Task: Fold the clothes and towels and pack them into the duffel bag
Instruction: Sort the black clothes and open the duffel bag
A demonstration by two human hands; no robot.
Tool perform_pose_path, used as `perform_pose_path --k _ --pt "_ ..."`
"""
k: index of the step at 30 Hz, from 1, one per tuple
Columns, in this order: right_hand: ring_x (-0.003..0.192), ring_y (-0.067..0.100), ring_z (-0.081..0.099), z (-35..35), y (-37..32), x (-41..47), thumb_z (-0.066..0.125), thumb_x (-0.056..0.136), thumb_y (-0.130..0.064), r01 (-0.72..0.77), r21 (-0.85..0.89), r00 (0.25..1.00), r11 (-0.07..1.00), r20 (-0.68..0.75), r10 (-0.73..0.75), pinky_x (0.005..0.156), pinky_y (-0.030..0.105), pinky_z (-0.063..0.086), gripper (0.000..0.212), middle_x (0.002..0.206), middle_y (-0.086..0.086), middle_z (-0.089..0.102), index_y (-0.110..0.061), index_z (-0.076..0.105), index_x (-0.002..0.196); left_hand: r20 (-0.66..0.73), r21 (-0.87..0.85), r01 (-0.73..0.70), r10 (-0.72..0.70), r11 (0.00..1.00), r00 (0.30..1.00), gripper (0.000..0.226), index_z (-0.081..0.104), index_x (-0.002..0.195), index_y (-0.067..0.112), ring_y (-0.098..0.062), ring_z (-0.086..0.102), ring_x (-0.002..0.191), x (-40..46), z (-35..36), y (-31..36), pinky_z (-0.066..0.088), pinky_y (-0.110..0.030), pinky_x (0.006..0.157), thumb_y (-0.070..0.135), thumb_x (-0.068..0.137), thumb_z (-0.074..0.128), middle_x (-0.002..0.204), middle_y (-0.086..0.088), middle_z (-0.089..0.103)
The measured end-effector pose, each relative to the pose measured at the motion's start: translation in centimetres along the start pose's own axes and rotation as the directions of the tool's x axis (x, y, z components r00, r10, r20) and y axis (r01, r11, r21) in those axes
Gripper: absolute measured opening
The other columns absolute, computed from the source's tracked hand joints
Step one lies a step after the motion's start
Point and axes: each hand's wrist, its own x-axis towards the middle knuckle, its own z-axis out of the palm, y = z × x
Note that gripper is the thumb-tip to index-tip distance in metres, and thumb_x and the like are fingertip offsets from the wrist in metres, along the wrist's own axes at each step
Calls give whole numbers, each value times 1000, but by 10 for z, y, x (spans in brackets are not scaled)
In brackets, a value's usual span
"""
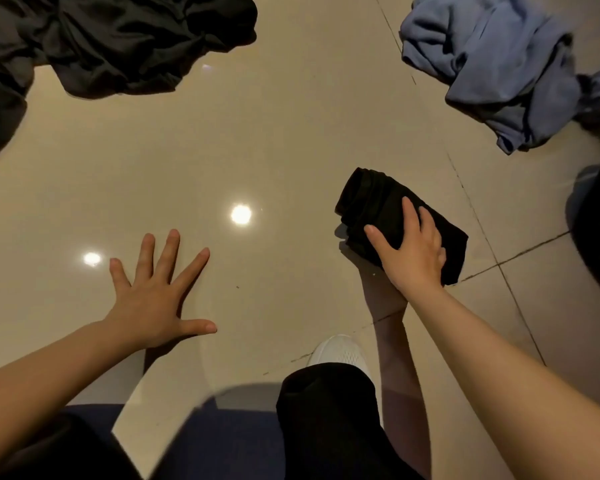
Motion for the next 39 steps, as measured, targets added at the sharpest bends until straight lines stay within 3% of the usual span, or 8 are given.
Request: perform_pose_path --k 4,8,18,22,29,34,36,39 --pt "143 21 22 5 -45 -34 54 94 -43 360 -60 931 931 -42 -363 116 52 6 60 153 3 30 -28 33 148 4 -69 -41 41 997 999 101 2 152 35 -35 -7 147 -7 -22 -3 12 -64 110 78 74 50 161 -5 -7" --pt "135 21 35 28 -111 -67 54 95 -35 513 33 844 858 163 -511 106 40 24 52 147 -1 39 -30 38 145 -179 -408 -61 -15 911 984 78 24 151 29 -17 46 126 -38 -38 -25 40 -31 94 40 86 67 139 4 46" --pt "120 17 50 107 -265 -139 56 94 -26 566 382 501 731 544 -672 99 28 40 51 137 1 46 -29 39 143 -266 -532 168 -352 830 897 53 55 130 23 -7 53 105 -173 -12 -137 38 -15 80 49 85 44 120 12 48" --pt "118 19 50 146 -336 -184 55 95 -27 628 435 318 645 614 -723 93 26 40 54 137 4 45 -31 35 145 -365 -586 216 -492 781 790 44 49 132 29 0 48 105 -207 -9 -168 41 -17 85 36 88 52 121 13 46" --pt "120 23 51 202 -409 -268 58 92 -35 715 429 116 552 706 -699 87 29 43 61 135 8 50 -32 28 146 -541 -470 452 -652 758 531 50 52 131 11 -24 44 121 -301 -1 -243 28 -27 102 37 88 55 130 -11 52" --pt "123 26 49 237 -435 -323 64 88 -38 690 526 -88 498 744 -663 99 33 42 71 141 8 46 -33 26 148 -249 -701 702 -966 128 -73 52 49 129 20 -31 30 135 -412 51 -281 26 -51 109 47 86 59 143 -11 34" --pt "124 27 47 245 -440 -344 66 87 -38 682 548 -127 484 740 -660 101 32 39 73 140 8 41 -36 26 147 -54 -761 646 -986 -61 -157 57 44 136 22 -32 27 138 -444 76 -282 25 -45 114 34 87 69 148 -13 26" --pt "121 27 47 255 -438 -354 73 80 -37 693 519 -71 501 740 -669 99 32 40 83 136 7 34 -38 23 147 231 -892 373 -967 -256 -109 73 37 142 30 -27 37 134 -460 105 -272 35 -45 112 27 81 77 150 -6 27"
